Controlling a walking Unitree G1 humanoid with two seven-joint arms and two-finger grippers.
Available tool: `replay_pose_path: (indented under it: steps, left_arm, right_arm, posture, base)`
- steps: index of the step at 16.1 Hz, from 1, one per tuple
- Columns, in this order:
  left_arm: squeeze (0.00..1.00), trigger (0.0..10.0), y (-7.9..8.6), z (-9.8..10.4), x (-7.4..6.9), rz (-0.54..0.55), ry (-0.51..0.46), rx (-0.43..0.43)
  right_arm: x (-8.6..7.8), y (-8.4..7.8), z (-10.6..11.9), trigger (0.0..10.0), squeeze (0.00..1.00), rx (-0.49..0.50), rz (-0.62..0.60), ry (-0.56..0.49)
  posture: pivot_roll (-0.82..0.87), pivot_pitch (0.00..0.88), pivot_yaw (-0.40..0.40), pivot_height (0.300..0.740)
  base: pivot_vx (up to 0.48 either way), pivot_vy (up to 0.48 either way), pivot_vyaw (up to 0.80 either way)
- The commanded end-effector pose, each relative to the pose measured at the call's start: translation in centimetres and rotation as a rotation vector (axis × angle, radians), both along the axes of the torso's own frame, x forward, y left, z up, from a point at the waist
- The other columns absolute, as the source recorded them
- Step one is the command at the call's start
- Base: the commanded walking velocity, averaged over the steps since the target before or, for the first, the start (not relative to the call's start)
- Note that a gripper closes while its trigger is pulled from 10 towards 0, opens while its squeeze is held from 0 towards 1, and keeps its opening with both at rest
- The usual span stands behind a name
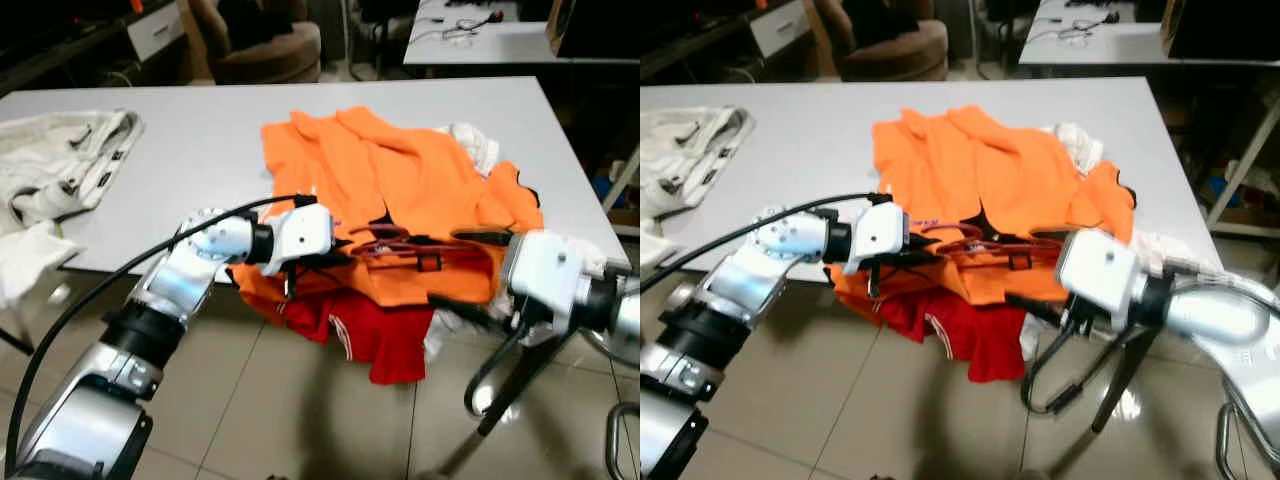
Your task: Hang hanger
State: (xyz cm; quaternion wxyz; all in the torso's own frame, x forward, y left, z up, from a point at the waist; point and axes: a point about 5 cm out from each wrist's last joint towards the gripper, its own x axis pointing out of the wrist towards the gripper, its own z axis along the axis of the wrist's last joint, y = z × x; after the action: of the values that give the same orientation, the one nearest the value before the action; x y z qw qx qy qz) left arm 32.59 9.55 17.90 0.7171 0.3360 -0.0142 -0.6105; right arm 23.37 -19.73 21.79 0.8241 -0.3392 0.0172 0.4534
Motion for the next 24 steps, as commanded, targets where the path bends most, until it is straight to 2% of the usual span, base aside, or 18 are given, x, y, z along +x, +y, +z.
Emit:
replay_pose_path:
  steps: [1, 3, 6, 7, 8, 9, 18, 24]
  left_arm:
    - [0.00, 0.0, 0.3, 0.6, 0.1, -0.017, -0.059, 0.048]
    - [0.00, 0.0, 0.3, 0.4, -0.2, -0.030, -0.067, 0.062]
    - [0.00, 0.0, 0.3, 0.3, -0.2, -0.036, -0.078, 0.073]
    - [0.00, 0.0, 0.2, 0.2, -0.2, -0.042, -0.086, 0.081]
    - [0.00, 0.0, 0.1, 0.2, -0.2, -0.048, -0.092, 0.089]
    - [0.00, 0.0, 0.1, 0.1, -0.2, -0.047, -0.097, 0.092]
    - [0.00, 0.0, -0.2, 0.2, -0.1, -0.055, -0.109, 0.106]
    - [0.00, 0.0, -0.3, -0.1, -0.2, -0.056, -0.105, 0.107]
  right_arm:
    - [0.5, 0.7, -0.1, 10.0, 1.00, 0.003, 0.067, -0.010]
    - [1.1, 1.8, -0.3, 10.0, 1.00, 0.039, 0.157, 0.030]
    - [1.5, 2.3, -0.5, 10.0, 1.00, 0.011, 0.218, 0.064]
    - [1.7, 2.3, -0.6, 10.0, 0.37, -0.014, 0.243, 0.086]
    - [1.9, 2.2, -0.7, 9.9, 0.00, -0.026, 0.253, 0.100]
    - [2.3, 2.0, -0.8, 0.0, 0.00, -0.054, 0.251, 0.121]
    - [4.5, 2.7, -0.7, 0.0, 0.00, -0.123, 0.217, 0.116]
    - [4.9, 3.0, -1.1, 0.0, 0.00, -0.165, 0.225, 0.122]
  posture:
    - [-0.24, 0.020, 0.138, 0.740]
    - [-0.23, 0.019, 0.131, 0.740]
    - [-0.23, 0.022, 0.134, 0.740]
    - [-0.23, 0.021, 0.130, 0.740]
    - [-0.23, 0.022, 0.128, 0.740]
    - [-0.23, 0.022, 0.125, 0.740]
    - [-0.22, 0.029, 0.131, 0.740]
    - [-0.22, 0.028, 0.124, 0.740]
  base:
    - [0.000, 0.000, 0.00]
    - [0.000, 0.000, 0.00]
    - [0.000, 0.000, 0.00]
    - [0.000, 0.000, 0.00]
    - [0.000, 0.000, 0.00]
    - [0.000, 0.000, 0.00]
    - [0.000, 0.000, 0.00]
    - [0.000, 0.000, 0.00]
